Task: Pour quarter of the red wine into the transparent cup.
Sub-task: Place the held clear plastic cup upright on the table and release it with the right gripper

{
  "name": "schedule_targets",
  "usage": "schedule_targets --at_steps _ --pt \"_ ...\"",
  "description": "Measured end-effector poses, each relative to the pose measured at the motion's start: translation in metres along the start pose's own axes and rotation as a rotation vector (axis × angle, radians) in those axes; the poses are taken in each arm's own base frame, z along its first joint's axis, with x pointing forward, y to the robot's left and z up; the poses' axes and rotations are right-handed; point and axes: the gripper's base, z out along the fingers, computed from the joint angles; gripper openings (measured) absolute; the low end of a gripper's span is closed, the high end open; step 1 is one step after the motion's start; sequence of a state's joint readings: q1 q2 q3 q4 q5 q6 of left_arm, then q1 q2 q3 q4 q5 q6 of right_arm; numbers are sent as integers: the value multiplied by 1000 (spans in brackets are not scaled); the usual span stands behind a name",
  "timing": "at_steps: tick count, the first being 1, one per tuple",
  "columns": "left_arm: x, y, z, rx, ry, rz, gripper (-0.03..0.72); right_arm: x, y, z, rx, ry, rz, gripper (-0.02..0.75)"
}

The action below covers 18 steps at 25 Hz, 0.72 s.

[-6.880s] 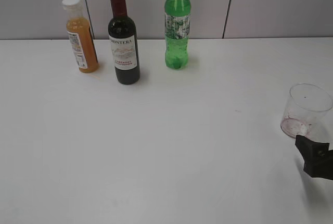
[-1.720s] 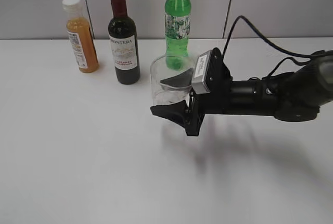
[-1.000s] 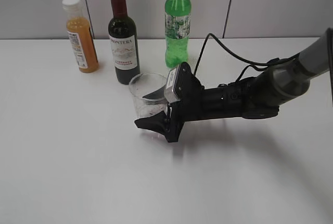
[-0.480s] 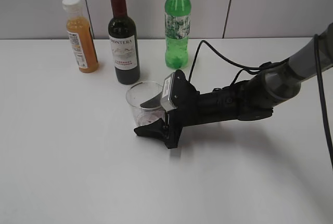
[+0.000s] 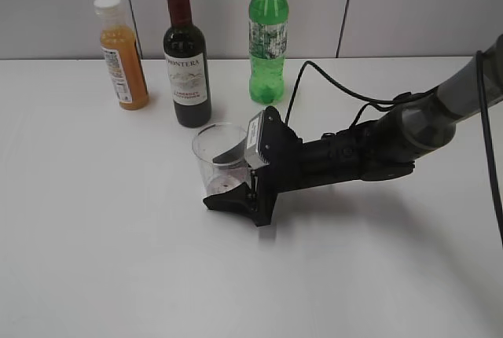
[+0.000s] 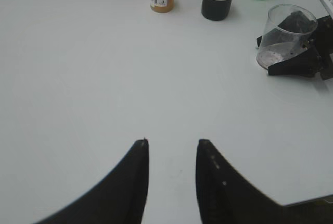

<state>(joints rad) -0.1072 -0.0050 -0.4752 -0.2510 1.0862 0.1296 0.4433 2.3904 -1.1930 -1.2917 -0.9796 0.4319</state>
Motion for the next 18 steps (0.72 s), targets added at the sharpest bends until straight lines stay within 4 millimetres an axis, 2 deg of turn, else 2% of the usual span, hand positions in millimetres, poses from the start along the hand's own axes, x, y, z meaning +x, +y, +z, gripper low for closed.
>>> schedule_targets --at_steps 7,13,18 --pt "0 0 0 0 0 0 241 5 -4 -9 -20 11 6 618" --pt "0 0 0 0 0 0 241 11 -13 -23 -5 17 8 618" --pt "0 0 0 0 0 0 241 12 -12 -35 -6 52 -1 618"
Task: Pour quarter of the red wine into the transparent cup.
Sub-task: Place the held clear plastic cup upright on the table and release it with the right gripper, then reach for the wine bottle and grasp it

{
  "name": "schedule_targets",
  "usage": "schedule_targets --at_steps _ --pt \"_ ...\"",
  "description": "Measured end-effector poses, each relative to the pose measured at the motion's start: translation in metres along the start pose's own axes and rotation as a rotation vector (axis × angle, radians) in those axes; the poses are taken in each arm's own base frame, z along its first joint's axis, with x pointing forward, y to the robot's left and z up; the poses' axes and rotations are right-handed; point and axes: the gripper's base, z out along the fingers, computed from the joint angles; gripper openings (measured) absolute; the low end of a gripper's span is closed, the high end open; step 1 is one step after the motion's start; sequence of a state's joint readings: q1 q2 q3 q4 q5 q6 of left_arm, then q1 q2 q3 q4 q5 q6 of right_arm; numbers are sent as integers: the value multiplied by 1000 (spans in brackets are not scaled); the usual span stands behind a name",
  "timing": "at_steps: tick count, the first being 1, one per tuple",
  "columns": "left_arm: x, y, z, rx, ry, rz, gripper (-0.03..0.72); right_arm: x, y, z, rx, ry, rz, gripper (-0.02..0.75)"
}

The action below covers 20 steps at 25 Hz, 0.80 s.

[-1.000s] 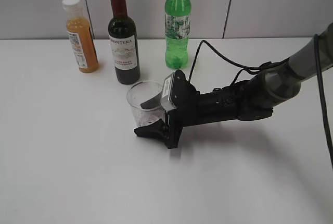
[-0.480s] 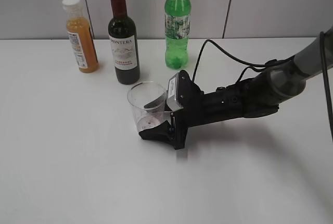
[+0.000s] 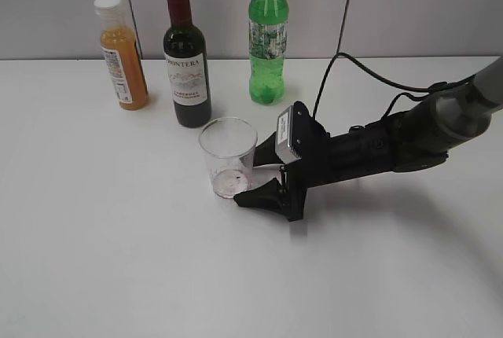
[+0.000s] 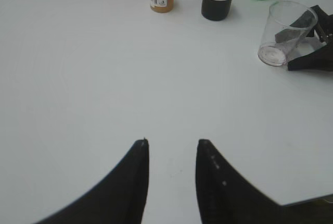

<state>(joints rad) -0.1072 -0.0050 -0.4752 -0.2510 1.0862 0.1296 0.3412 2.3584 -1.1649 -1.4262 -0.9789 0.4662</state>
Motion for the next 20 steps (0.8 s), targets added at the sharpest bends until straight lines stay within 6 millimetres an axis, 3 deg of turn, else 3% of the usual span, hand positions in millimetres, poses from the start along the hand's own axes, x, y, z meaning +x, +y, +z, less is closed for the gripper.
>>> schedule_targets --at_steps 6,14,20 --pt "0 0 0 0 0 0 241 4 6 -18 13 26 10 618" --pt "0 0 0 0 0 0 241 2 -6 -55 123 113 -16 611" --pt "0 0 0 0 0 0 241 -21 -20 -87 254 127 -53 603"
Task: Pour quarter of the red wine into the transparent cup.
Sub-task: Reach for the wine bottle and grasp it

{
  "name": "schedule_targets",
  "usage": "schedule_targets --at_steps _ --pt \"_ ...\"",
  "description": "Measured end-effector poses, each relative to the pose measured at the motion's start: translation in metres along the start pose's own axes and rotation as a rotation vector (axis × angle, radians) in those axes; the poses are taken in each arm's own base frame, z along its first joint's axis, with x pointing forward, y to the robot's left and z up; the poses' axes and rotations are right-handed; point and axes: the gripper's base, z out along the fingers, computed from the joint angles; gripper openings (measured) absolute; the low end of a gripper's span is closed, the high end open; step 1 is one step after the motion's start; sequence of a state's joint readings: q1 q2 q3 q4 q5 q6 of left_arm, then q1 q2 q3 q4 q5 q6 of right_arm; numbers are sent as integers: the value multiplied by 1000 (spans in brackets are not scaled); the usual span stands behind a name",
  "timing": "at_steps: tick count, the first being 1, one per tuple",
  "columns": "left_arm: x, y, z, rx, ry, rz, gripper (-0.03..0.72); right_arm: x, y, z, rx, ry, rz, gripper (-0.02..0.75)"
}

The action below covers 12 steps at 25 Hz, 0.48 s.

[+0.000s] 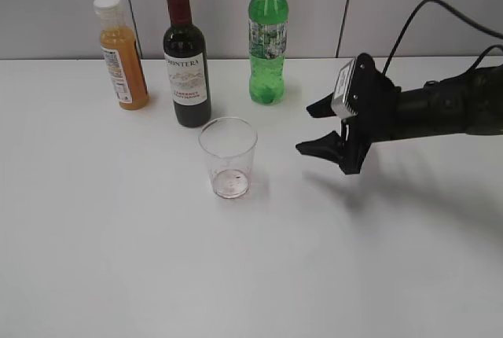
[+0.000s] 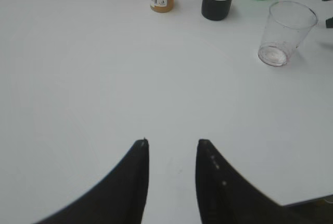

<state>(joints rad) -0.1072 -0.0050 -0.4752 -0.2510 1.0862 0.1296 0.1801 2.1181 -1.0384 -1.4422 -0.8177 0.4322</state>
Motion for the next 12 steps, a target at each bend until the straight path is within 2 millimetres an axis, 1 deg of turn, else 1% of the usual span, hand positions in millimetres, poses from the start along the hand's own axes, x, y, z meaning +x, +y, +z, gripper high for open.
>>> schedule_targets --at_steps 2,5,9,12 --pt "0 0 0 0 0 0 241 -10 -9 -9 79 17 3 596" --pt "0 0 0 0 0 0 241 -24 -28 -27 265 81 61 594" --pt "0 0 0 0 0 0 241 -38 -56 -55 534 191 203 594" --pt "0 0 0 0 0 0 241 -48 -78 -80 723 308 318 594"
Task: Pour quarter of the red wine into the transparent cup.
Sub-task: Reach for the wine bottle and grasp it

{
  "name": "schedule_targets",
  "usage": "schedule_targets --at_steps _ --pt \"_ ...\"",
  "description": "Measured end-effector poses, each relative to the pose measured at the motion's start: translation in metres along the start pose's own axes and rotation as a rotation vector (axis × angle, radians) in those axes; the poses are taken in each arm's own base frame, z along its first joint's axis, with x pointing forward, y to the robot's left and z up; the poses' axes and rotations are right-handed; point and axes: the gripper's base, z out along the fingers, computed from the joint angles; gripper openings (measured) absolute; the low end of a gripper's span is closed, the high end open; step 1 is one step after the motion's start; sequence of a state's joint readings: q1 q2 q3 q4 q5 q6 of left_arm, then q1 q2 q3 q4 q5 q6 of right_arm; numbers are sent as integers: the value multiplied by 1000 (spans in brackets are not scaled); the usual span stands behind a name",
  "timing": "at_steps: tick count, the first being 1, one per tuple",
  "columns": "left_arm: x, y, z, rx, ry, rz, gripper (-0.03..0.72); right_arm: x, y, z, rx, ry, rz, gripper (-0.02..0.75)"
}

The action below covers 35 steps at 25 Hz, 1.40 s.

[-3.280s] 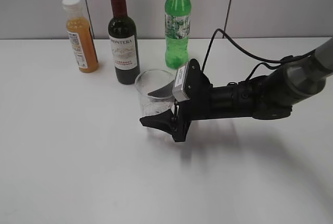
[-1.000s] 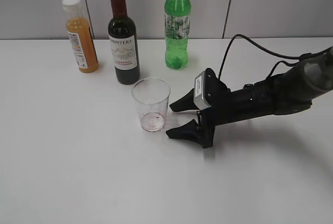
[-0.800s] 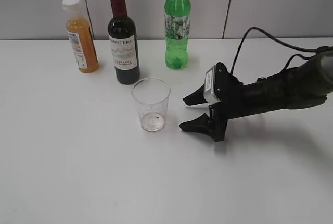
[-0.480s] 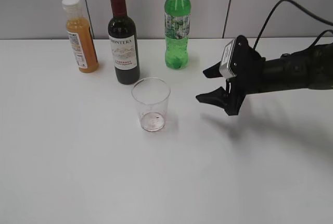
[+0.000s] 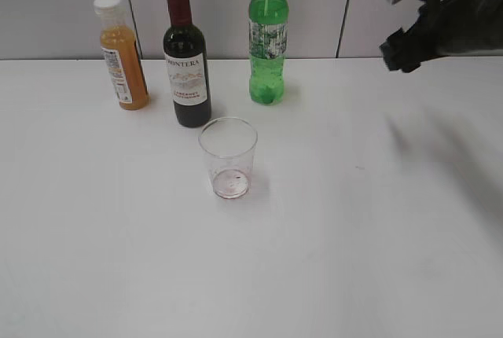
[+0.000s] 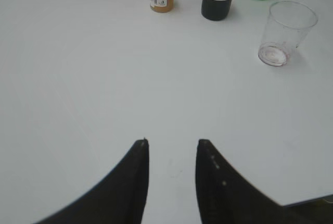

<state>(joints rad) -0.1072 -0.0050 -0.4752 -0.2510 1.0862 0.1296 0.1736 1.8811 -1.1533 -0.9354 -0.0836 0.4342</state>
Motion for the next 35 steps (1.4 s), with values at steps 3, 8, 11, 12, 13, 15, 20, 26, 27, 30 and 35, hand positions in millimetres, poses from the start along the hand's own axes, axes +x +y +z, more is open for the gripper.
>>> schedule_targets --at_steps 3,8,11,12,13,15,20,26,27,30,35 --pt "0 0 0 0 0 0 241 -7 -28 -8 150 137 179 594" --pt "0 0 0 0 0 0 241 -11 -59 -26 195 400 380 594" --pt "0 0 0 0 0 0 241 -19 -63 -40 59 498 461 594" --pt "0 0 0 0 0 0 241 -23 -63 -46 9 515 482 594" --pt "0 0 0 0 0 0 241 -27 -63 -53 -27 529 497 594" --pt "0 0 0 0 0 0 241 -35 -64 -71 -63 541 505 594" --pt "0 0 0 0 0 0 241 -56 -66 -140 -58 501 494 594" --pt "0 0 0 0 0 0 241 -39 -39 -223 -28 417 488 593" --pt "0 0 0 0 0 0 241 -31 -32 -234 -22 396 490 593" --pt "0 0 0 0 0 0 241 -7 -11 -258 -9 337 496 593" --pt "0 0 0 0 0 0 241 31 20 -290 -4 297 504 593"
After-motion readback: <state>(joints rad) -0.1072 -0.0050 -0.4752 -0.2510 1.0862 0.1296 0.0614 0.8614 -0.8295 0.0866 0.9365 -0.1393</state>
